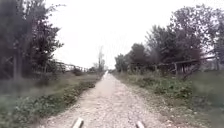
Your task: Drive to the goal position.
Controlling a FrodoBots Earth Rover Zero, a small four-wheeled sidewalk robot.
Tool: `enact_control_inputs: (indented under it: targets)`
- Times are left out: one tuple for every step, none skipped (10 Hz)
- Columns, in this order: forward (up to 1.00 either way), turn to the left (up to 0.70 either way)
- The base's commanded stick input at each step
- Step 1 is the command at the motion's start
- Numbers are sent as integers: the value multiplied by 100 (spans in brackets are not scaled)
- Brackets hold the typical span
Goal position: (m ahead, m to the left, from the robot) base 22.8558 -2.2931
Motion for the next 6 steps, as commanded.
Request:
enact_control_inputs:
  targets:
    - [50, 0]
    - [50, 0]
    - [50, 0]
    - [50, 0]
    - [50, 0]
    - [50, 0]
